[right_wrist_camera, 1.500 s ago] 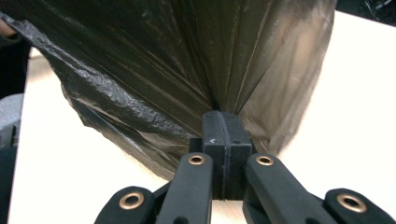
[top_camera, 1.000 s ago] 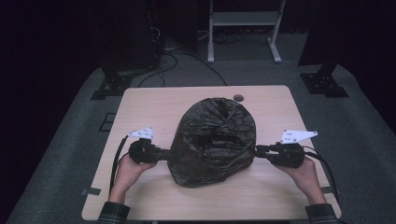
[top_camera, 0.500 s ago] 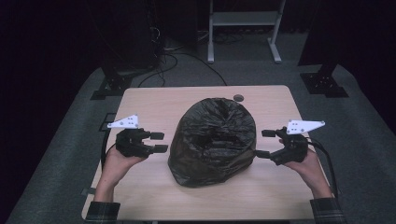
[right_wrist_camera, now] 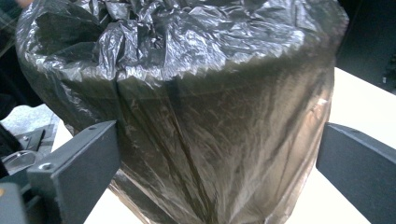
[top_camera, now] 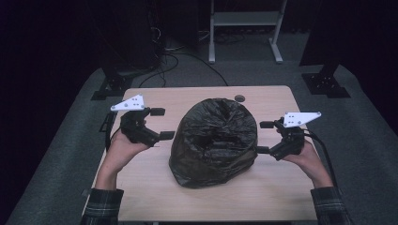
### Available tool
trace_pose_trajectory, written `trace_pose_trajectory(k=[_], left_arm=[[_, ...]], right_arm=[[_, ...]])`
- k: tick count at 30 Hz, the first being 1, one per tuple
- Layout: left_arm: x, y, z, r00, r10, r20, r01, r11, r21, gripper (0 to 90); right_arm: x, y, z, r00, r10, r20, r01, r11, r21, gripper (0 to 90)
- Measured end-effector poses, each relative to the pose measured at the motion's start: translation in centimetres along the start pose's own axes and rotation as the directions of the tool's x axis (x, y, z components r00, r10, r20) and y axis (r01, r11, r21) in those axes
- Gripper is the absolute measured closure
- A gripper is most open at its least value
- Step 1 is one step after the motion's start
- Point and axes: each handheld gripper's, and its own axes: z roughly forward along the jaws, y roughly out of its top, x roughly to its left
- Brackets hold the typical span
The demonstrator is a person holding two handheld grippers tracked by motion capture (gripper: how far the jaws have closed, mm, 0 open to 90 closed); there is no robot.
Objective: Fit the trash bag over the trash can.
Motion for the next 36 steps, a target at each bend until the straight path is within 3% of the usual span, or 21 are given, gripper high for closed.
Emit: trace_pose_trajectory(k=[7, 15, 25, 32, 36], left_arm=[[-0.3, 2.7, 2.7, 0.9985, 0.029, 0.045, -0.03, 0.9993, 0.021, 0.0], [-1.0, 4.7, 5.9, 0.9936, 0.062, 0.095, -0.068, 0.9958, 0.062, 0.0], [-1.2, 6.0, 8.8, 0.9896, 0.073, 0.124, -0.088, 0.989, 0.119, 0.0], [-1.4, 6.8, 11.4, 0.9859, 0.085, 0.144, -0.109, 0.9798, 0.168, 0.0], [-1.2, 6.9, 13.5, 0.987, 0.088, 0.134, -0.117, 0.9673, 0.225, 0.0]], right_arm=[[0.0, 0.2, 1.2, 0.9989, -0.019, -0.043, 0.021, 0.999, 0.03, 0.0], [0.4, 0.5, 2.5, 0.9945, -0.025, -0.102, 0.028, 0.999, 0.029, 0.0], [0.7, 0.9, 3.7, 0.9947, -0.033, -0.097, 0.035, 0.999, 0.026, 0.0], [0.7, 1.2, 3.9, 0.9947, -0.035, -0.097, 0.037, 0.999, 0.018, 0.0], [0.8, 1.3, 3.9, 0.995, -0.039, -0.092, 0.041, 0.999, 0.024, 0.0]])
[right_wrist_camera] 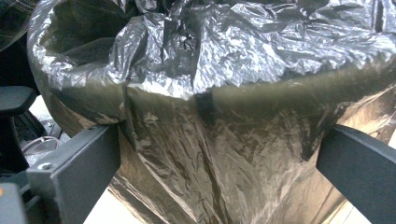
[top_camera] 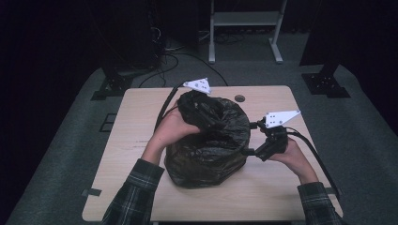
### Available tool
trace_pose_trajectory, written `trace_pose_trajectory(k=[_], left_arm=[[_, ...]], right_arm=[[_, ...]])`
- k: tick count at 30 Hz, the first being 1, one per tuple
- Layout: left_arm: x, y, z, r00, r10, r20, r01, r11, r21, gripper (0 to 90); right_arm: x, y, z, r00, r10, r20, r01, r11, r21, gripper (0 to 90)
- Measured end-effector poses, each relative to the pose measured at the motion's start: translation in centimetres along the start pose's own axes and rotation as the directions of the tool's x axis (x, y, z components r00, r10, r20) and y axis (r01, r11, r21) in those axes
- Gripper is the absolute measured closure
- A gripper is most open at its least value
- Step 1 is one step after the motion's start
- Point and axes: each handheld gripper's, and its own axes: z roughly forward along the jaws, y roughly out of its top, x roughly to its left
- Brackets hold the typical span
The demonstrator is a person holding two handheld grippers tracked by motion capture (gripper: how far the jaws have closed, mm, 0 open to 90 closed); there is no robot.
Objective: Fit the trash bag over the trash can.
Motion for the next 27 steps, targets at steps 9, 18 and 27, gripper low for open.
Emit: trace_pose_trajectory(k=[9, 18, 27], left_arm=[[0.8, -0.2, 3.4, 0.9993, -0.019, -0.032, 0.023, 0.9925, 0.12, 0.0], [1.6, -0.8, 5.3, 0.9981, -0.012, -0.061, 0.024, 0.9779, 0.208, 0.0], [2.1, -1.0, 6.7, 0.9976, -0.015, -0.068, 0.033, 0.9609, 0.275, 0.0]], right_arm=[[0.0, 0.1, -0.2, 1.0, -0.003, -0.004, 0.002, 1.0, -0.007, 0.0], [0.0, 0.0, -0.3, 1.0, -0.001, -0.004, 0.001, 1.0, -0.001, 0.0], [0.0, 0.0, -0.3, 1.0, 0.0, -0.005, 0.0, 1.0, 0.004, 0.0]])
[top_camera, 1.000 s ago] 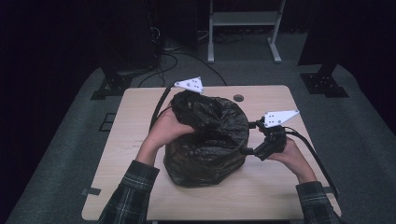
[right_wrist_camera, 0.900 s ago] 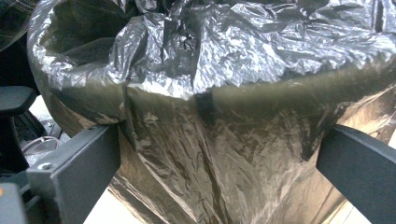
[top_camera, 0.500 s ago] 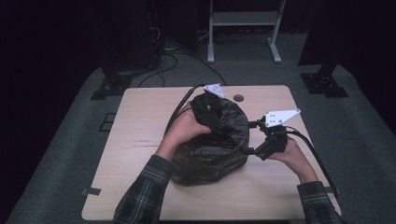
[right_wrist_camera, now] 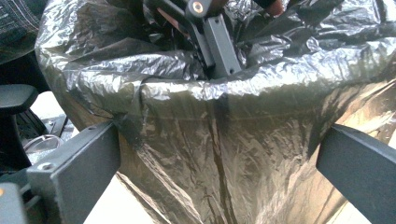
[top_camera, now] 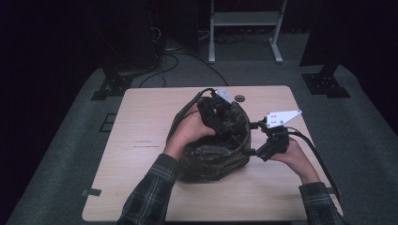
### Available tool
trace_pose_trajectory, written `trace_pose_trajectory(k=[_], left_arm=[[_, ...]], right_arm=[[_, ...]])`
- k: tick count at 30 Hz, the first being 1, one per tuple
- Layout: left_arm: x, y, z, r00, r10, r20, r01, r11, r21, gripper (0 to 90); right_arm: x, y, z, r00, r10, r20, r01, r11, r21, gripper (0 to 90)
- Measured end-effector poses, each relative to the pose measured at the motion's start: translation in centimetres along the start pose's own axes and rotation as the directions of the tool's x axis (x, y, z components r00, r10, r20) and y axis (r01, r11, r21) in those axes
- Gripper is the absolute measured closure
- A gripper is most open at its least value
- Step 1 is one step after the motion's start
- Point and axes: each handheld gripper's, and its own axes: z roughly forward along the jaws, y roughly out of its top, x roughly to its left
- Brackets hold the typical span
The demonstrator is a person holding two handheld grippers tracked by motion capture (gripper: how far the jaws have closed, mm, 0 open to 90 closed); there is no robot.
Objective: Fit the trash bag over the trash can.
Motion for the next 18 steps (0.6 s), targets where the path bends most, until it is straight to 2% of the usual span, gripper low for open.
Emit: trace_pose_trajectory(k=[3, 7, 10, 12, 16, 18], left_arm=[[0.1, 0.0, 0.6, 1.0, 0.006, -0.004, -0.006, 0.9989, 0.047, 0.0], [-0.2, 0.0, 1.2, 1.0, -0.005, 0.003, 0.005, 0.9978, 0.066, 0.0], [-0.3, 0.0, 1.6, 0.9999, 0.009, 0.008, -0.01, 0.9938, 0.11, 0.0], [-0.4, 0.0, 1.5, 0.9999, 0.008, 0.006, -0.009, 0.9946, 0.103, 0.0], [-0.5, 0.2, 0.3, 1.0, 0.005, -0.003, -0.005, 0.9992, 0.039, 0.0], [-0.7, 0.3, -0.5, 0.9998, 0.02, -0.001, -0.02, 0.9996, 0.019, 0.0]], right_arm=[[0.0, 0.0, 0.0, 1.0, 0.001, 0.0, -0.001, 1.0, 0.002, 0.0], [0.0, 0.0, 0.0, 1.0, 0.0, 0.004, 0.0, 1.0, 0.004, 0.0], [0.0, -0.1, 0.1, 1.0, -0.001, 0.005, 0.001, 1.0, 0.005, 0.0], [0.0, -0.1, 0.1, 1.0, -0.001, 0.006, 0.001, 1.0, 0.002, 0.0], [0.0, -0.1, 0.2, 1.0, 0.0, 0.007, 0.0, 1.0, 0.005, 0.0], [0.0, -0.1, 0.1, 1.0, 0.003, 0.008, -0.003, 1.0, 0.009, 0.0]])
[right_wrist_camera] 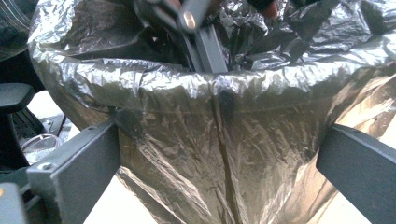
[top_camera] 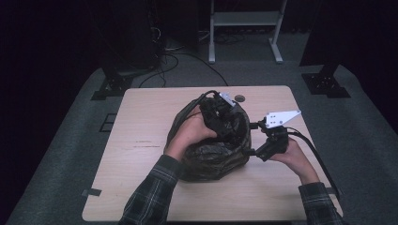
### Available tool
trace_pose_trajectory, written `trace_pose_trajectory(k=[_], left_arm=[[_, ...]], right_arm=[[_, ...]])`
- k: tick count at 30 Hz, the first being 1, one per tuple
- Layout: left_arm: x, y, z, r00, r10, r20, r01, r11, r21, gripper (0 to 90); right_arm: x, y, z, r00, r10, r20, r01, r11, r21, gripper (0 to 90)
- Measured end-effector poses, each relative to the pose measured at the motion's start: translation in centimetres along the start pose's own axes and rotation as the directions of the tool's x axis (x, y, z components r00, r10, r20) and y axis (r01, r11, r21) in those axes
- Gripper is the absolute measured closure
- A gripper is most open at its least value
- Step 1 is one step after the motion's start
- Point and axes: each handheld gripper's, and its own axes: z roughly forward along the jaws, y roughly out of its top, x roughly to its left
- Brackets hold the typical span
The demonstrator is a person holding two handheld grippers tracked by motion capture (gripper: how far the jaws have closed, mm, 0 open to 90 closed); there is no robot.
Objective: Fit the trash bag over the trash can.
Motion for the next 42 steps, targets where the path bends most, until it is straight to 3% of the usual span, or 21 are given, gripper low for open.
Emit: trace_pose_trajectory(k=[1, 6, 11, 16, 20, 24, 33, 38, 42], left_arm=[[-0.3, 0.1, -0.4, 1.0, -0.009, -0.004, 0.009, 0.9996, -0.026, 0.0], [-1.6, 0.7, -2.9, 0.9995, 0.031, -0.005, -0.031, 0.9962, -0.081, 0.0], [-2.7, 0.9, -3.7, 0.9984, 0.056, -0.007, -0.056, 0.9921, -0.112, 0.0], [-3.8, 0.7, -3.5, 0.9981, 0.061, 0.005, -0.06, 0.9929, -0.103, 0.0], [-5.0, 0.5, -4.2, 0.9975, 0.07, 0.001, -0.07, 0.9925, -0.1, 0.0], [-5.9, 0.8, -5.2, 0.9967, 0.079, 0.021, -0.075, 0.9893, -0.125, 0.0], [-6.9, 1.1, -7.1, 0.9947, 0.1, 0.023, -0.095, 0.9797, -0.177, 0.0], [-6.4, 1.7, -7.5, 0.9944, 0.104, 0.021, -0.097, 0.9717, -0.215, 0.0], [-4.8, 2.2, -5.5, 0.9956, 0.08, 0.049, -0.07, 0.9806, -0.183, 0.0]], right_arm=[[0.0, 0.0, 0.0, 1.0, -0.002, 0.002, 0.002, 1.0, 0.0, 0.0], [0.0, 0.1, -0.2, 1.0, -0.005, 0.005, 0.005, 1.0, -0.002, 0.0], [0.2, 0.0, -0.2, 1.0, -0.003, 0.005, 0.003, 1.0, -0.002, 0.0], [0.3, -0.1, -0.3, 1.0, 0.0, 0.005, 0.0, 1.0, 0.003, 0.0], [0.3, -0.1, -0.4, 1.0, -0.003, 0.007, 0.003, 1.0, 0.007, 0.0], [0.3, -0.1, -0.4, 1.0, -0.004, 0.008, 0.004, 1.0, 0.009, 0.0], [0.4, -0.1, -0.3, 1.0, -0.003, 0.005, 0.003, 1.0, 0.007, 0.0], [0.4, -0.1, -0.3, 1.0, -0.003, 0.008, 0.003, 1.0, -0.003, 0.0], [0.5, -0.1, -0.2, 1.0, -0.002, 0.006, 0.002, 1.0, -0.007, 0.0]])
